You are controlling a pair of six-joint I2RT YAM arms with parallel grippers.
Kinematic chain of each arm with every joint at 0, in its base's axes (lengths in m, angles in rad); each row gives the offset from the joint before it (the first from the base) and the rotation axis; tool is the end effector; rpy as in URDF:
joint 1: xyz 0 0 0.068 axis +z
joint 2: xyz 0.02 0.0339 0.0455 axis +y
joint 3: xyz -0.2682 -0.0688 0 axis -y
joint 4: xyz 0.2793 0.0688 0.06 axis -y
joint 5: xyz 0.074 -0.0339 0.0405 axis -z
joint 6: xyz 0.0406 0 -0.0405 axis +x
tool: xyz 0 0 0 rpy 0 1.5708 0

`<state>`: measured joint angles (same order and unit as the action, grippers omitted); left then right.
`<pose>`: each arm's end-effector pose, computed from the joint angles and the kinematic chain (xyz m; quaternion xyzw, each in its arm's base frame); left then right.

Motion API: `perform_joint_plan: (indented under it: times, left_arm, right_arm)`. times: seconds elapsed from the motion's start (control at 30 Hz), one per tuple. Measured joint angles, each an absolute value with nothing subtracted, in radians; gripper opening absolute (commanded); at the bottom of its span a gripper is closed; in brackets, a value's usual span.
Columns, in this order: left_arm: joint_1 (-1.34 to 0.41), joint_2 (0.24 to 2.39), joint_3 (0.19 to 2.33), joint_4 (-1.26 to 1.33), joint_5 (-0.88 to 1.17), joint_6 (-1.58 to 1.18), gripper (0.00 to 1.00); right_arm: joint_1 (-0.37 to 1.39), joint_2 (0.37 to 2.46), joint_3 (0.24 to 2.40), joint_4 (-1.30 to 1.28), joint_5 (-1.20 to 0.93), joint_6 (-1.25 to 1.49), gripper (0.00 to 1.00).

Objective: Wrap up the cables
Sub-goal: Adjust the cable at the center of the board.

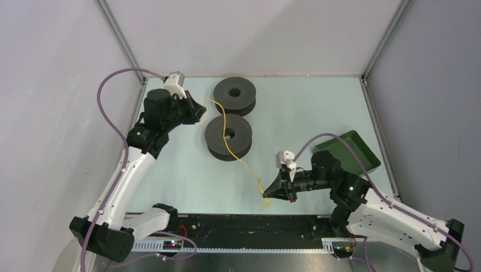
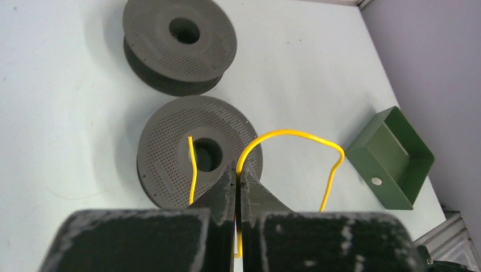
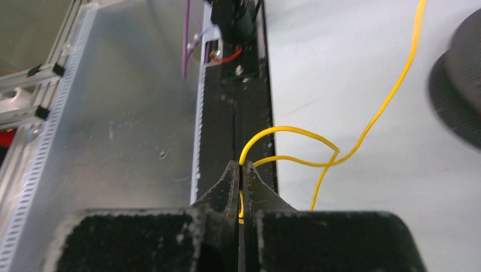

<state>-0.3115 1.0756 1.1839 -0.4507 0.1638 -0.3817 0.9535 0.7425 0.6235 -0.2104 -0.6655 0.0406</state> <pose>0.2561 -0.0894 0.4010 0.0185 0.8157 -0.2580 0.5175 0.0994 0.1834 0.2870 -0.5094 0.6064 0.4957 0.3565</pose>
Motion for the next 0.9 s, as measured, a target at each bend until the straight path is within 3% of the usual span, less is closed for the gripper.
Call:
perform_joint_plan:
  times: [0.2, 0.37, 0.63, 0.77, 0.9]
  left_arm:
    - [-0.297, 1.071, 1.105, -0.46, 0.106, -0.358, 0.0]
    - [-0.25, 1.039, 1.065, -0.495, 0.023, -0.337, 0.0]
    - [-0.158, 0.914, 1.032, -0.52, -0.088, -0.331, 0.0]
    - [-0.093, 0.876, 1.016, -0.519, -0.102, -0.33, 0.0]
    - [-0.053, 0.865, 0.992, -0.522, -0.102, -0.329, 0.0]
  right_arm:
    - [0.968, 0.532, 0.625, -0.158, -0.418, 0.033, 0.0]
    - [0.968, 0.383, 0.644, -0.094, 0.03, 0.037, 0.0]
    - [0.866, 0.416, 0.723, 0.101, 0.625, -0.083, 0.0]
    - [0.687, 0.486, 0.762, 0.145, 0.7, -0.094, 0.0]
    - [0.444, 0.514, 0.824, 0.098, 0.592, -0.014, 0.0]
